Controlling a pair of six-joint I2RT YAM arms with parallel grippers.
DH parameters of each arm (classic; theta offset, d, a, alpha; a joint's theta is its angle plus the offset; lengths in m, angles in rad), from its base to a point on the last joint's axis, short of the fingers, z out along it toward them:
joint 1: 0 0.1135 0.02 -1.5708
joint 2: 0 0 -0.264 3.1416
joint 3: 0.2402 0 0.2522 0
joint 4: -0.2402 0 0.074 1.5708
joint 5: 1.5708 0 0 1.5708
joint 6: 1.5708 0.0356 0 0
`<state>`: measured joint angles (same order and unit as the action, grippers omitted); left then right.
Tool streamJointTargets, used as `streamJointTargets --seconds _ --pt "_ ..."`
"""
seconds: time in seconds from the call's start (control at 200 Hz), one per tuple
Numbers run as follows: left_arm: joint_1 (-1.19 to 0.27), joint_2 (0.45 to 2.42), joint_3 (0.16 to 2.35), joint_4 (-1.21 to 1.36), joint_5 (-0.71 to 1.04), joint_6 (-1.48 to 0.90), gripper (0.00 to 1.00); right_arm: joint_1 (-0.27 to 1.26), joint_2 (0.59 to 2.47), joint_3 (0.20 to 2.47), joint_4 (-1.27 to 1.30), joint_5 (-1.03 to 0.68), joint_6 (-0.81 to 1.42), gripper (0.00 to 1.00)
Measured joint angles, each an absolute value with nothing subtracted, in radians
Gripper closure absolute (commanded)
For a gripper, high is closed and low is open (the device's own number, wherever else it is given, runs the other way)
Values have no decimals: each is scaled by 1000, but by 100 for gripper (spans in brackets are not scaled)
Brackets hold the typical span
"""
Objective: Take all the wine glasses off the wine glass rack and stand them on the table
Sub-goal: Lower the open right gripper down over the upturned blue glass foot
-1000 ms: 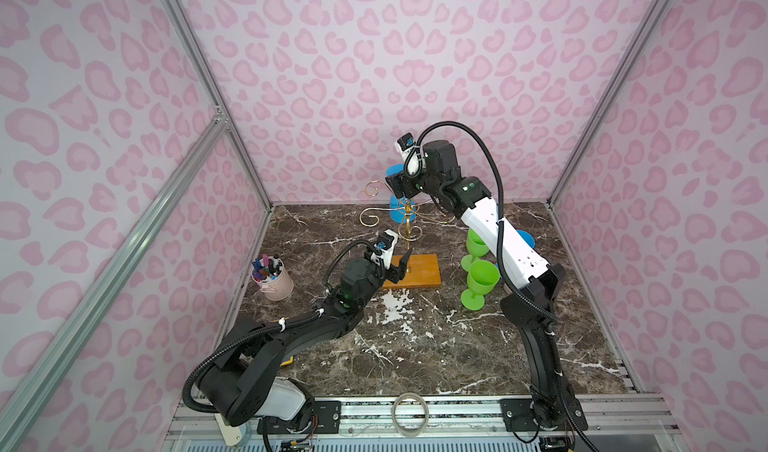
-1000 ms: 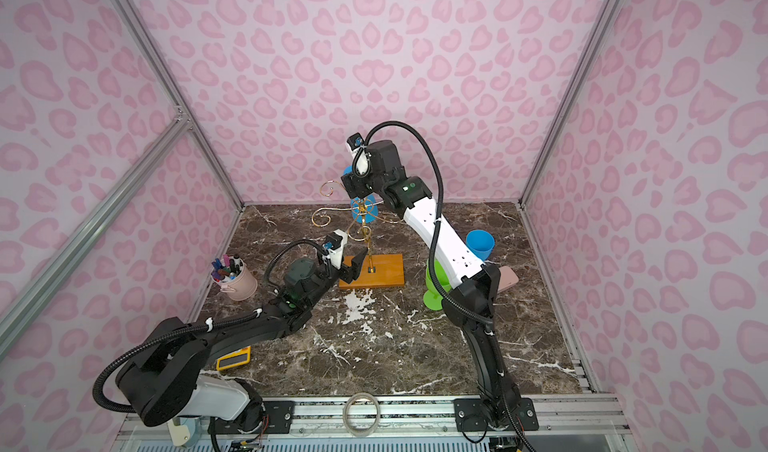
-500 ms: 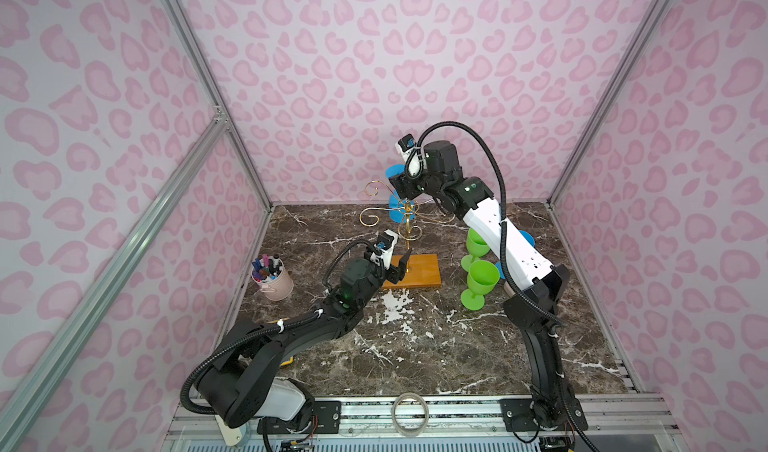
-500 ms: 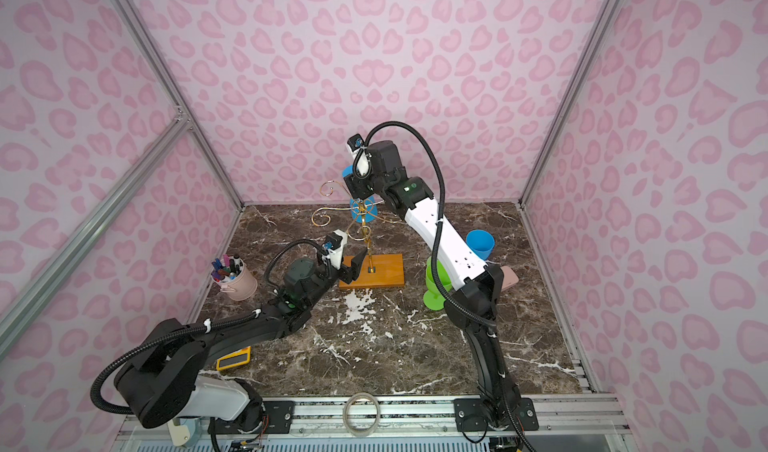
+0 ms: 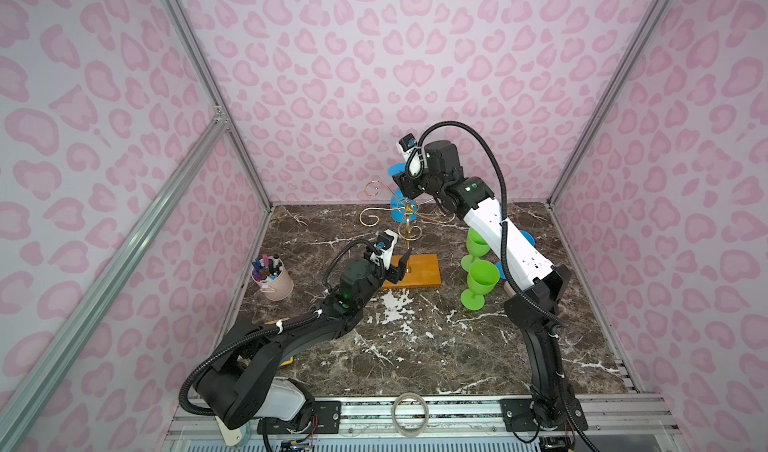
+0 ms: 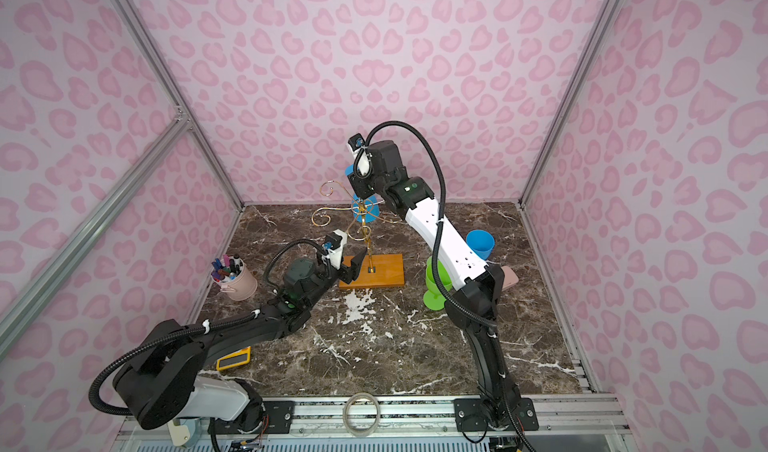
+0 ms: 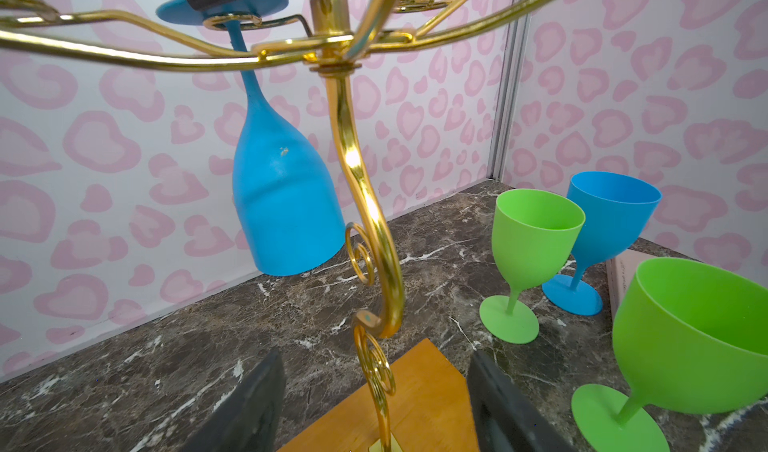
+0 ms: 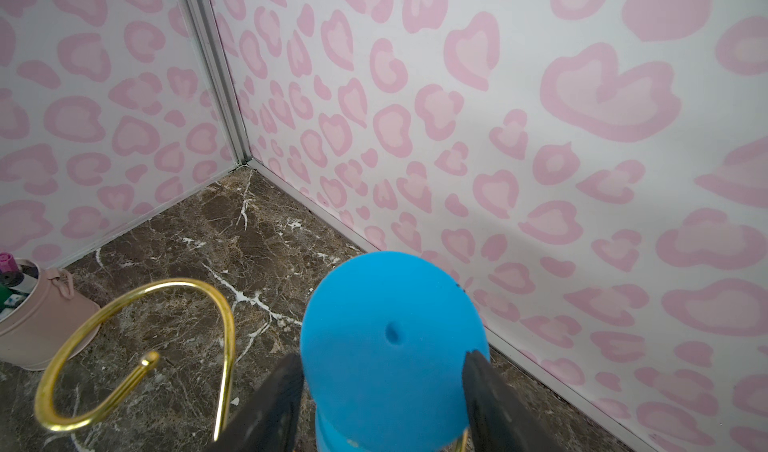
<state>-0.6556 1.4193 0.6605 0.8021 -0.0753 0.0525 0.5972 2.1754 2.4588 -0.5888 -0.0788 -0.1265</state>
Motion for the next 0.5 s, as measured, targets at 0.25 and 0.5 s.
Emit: streamJointTargets --seconds 0.25,0.5 --pt "-656 1419 667 794 -75 53 30 597 2159 2447 -590 -78 -134 50" --pt "-656 1419 667 780 -75 53 30 597 2133 2427 -588 -79 -142 53"
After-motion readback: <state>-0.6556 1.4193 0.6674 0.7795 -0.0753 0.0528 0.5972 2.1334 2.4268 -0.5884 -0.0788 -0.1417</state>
